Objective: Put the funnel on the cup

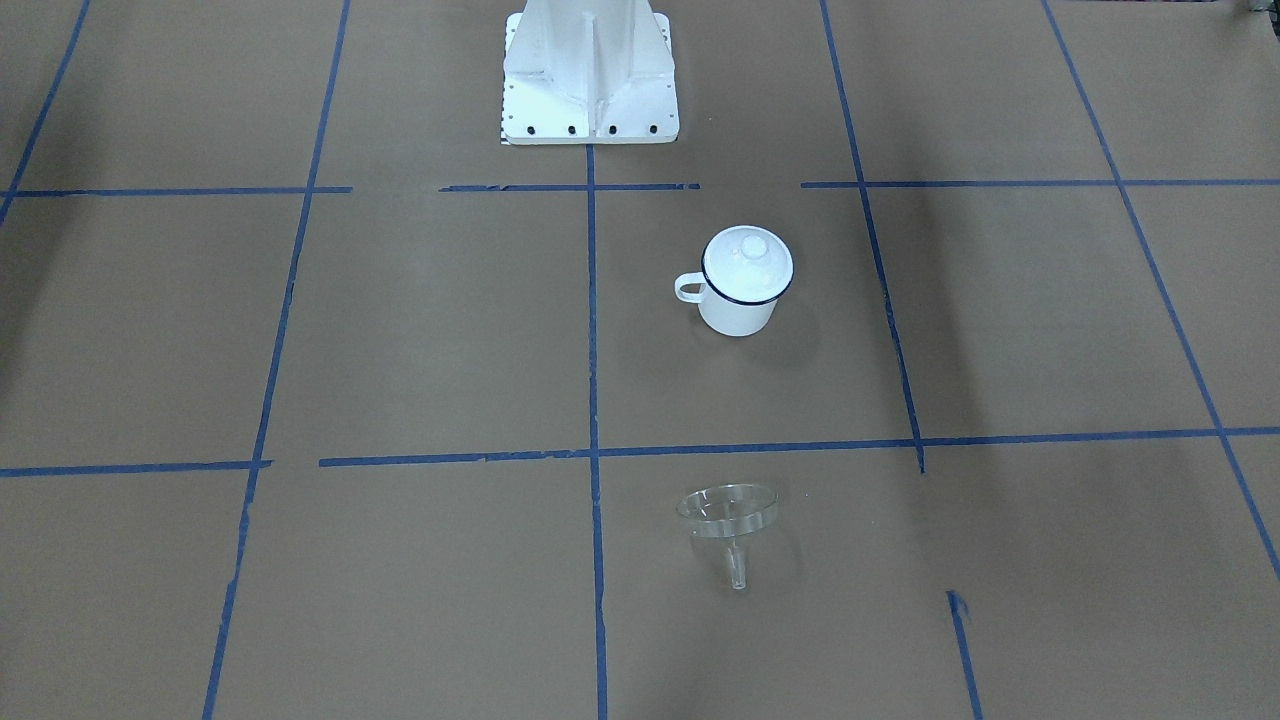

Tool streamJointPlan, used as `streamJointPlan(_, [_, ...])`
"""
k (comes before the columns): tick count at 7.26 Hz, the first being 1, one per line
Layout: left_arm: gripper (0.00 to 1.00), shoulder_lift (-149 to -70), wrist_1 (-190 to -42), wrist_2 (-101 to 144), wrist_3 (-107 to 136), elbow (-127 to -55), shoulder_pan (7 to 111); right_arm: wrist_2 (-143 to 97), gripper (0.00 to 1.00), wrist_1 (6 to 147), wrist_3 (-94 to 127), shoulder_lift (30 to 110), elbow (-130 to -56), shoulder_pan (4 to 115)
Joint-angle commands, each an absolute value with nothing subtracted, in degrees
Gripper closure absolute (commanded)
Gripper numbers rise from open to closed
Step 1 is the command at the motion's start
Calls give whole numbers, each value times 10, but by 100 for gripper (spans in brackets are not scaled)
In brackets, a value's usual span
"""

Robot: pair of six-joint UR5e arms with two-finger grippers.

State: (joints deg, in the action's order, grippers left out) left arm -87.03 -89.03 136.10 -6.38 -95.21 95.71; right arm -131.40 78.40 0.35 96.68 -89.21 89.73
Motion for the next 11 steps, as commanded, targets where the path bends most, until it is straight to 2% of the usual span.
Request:
streamJointPlan(1, [0, -875, -889, 1358, -65, -951, 957, -1314, 0, 784, 4, 967, -892, 897])
streamJointPlan(6, [0, -870, -896, 1351, -71, -944, 955, -1313, 0, 784, 4, 967, -892, 897])
streamJointPlan(9, [0, -857, -979, 1340, -56, -948, 951, -1313, 0, 784, 4, 967, -892, 897])
streamJointPlan(10, [0, -857, -998, 1352, 65, -969, 944, -1313, 0, 784, 4, 967, -892, 897])
streamJointPlan(11, [0, -860, -1019, 1354, 188, -1007, 873, -1314, 0, 784, 4, 967, -892, 897])
